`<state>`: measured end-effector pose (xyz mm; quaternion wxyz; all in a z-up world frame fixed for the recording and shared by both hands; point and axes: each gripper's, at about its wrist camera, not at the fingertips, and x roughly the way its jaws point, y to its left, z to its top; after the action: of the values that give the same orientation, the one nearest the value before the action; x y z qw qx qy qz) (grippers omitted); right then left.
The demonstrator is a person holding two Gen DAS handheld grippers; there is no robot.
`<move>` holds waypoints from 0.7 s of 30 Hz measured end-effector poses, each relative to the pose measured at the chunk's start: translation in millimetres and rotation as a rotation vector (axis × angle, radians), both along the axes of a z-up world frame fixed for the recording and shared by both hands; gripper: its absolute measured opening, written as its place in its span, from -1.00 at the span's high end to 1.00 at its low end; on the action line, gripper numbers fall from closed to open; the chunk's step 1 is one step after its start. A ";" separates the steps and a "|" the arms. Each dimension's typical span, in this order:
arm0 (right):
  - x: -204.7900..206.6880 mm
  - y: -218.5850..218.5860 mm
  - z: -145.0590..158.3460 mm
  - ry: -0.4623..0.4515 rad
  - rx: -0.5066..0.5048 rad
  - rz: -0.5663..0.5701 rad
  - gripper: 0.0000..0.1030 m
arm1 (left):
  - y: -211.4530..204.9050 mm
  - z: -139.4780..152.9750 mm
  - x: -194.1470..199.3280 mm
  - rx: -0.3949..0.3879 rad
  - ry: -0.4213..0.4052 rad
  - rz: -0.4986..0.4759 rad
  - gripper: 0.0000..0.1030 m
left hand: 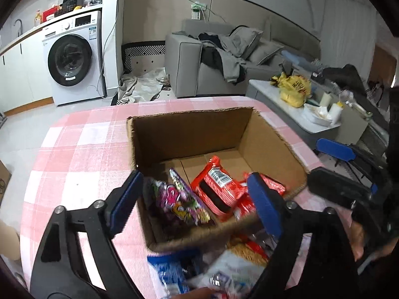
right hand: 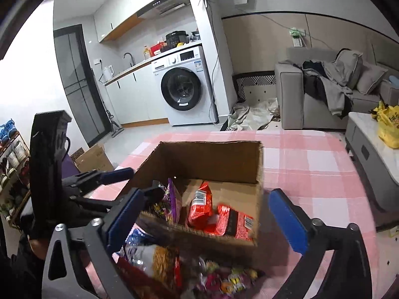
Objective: Organize snacks
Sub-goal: 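Open both tools inside the box and withdraw them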
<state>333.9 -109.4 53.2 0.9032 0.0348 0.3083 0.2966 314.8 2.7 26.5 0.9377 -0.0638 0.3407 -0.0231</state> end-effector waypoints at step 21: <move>-81.1 -42.2 -22.2 0.040 -0.098 -0.083 -0.99 | 20.2 9.0 -157.0 0.004 -0.066 0.069 -0.98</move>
<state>252.8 -151.6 31.0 0.9090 0.0094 0.3388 0.2427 157.8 23.0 35.5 0.9489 -0.0729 0.3070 0.0078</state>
